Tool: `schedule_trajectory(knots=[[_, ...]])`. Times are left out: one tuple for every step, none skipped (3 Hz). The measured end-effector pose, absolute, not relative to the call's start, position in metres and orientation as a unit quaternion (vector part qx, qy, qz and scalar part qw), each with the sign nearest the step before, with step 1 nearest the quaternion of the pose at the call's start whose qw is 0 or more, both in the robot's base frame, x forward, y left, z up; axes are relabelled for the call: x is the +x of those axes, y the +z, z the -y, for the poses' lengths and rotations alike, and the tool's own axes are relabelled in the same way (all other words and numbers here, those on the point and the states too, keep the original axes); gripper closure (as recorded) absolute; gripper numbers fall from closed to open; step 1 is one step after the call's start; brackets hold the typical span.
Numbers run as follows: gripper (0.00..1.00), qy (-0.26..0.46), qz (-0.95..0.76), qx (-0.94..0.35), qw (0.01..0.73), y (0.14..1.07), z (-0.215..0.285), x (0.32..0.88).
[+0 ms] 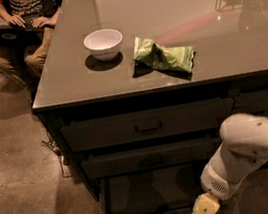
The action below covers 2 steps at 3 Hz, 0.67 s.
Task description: Close bottom drawer
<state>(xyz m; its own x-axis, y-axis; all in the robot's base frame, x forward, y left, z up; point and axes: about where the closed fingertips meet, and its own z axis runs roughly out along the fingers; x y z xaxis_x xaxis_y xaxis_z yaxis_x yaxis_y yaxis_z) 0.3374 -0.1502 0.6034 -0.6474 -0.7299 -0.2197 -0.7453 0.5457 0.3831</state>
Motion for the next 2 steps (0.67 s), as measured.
schedule_trajectory(knots=[[0.0,0.276,-0.884,-0.378,0.003,0.5105,0.1352,0.321],[0.0,0.275,-0.884,-0.378,0.003,0.5115,0.1354,0.3212]])
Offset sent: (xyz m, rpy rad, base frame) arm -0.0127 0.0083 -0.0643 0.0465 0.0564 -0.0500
